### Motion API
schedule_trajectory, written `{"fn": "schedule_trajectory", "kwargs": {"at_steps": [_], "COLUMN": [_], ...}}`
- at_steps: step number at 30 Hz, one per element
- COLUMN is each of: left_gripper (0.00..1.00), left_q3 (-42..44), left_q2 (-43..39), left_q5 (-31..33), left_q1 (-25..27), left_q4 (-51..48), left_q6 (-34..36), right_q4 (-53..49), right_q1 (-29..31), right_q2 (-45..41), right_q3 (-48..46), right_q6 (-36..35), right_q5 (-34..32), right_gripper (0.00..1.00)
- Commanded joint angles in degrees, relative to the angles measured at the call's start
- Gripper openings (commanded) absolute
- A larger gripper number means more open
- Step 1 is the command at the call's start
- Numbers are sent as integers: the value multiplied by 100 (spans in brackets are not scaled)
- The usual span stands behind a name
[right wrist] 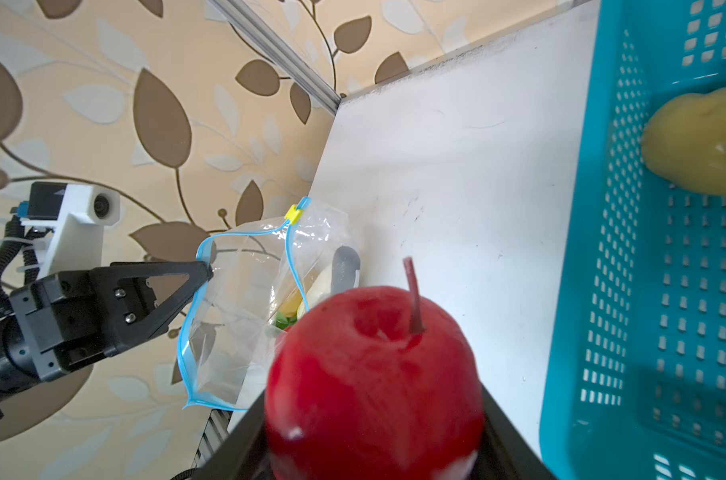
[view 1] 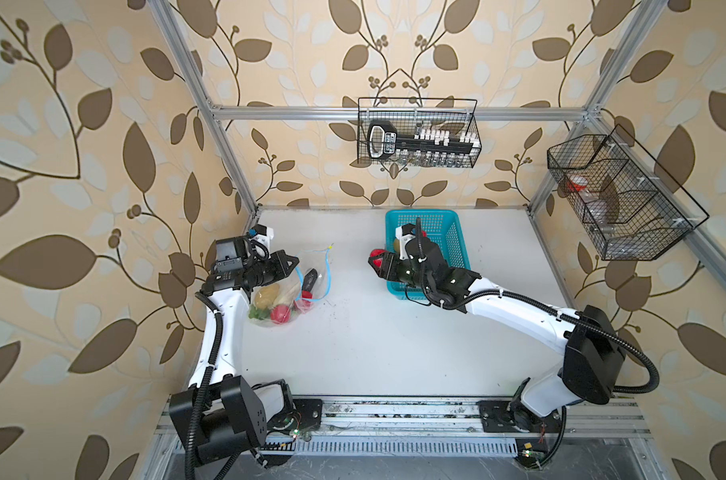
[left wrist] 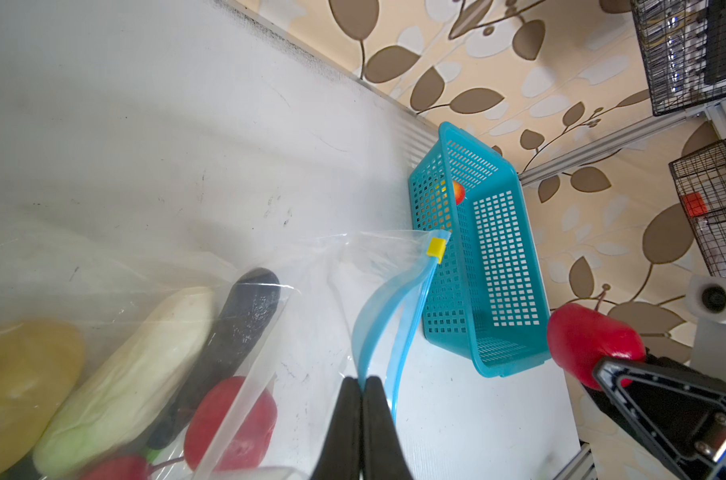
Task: Place the food in the zip-top bag and seal the zipper
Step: 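Carry the red apple out of the basket toward the bag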
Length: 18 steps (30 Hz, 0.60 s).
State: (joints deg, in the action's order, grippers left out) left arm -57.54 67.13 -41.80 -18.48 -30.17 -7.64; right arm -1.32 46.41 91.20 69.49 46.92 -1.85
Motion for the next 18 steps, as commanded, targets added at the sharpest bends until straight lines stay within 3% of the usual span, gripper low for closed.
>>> {"fn": "schedule_trajectory", "kwargs": {"at_steps": [1, 18], "left_gripper": [0, 0], "left_q3": [-21, -20], "left_q2": [-77, -104], "left_q5": [-128, -151], "left_q1": [-59, -81], "left_q4": [49, 49], "left_q6": [59, 61], "right_q4": [-1, -80], "right_q1": [150, 781], "right_q2": [240, 1040], "right_q3": [432, 1278], "right_q6": [-122, -176], "right_q5": [58, 175], "right_gripper": [41, 41]}}
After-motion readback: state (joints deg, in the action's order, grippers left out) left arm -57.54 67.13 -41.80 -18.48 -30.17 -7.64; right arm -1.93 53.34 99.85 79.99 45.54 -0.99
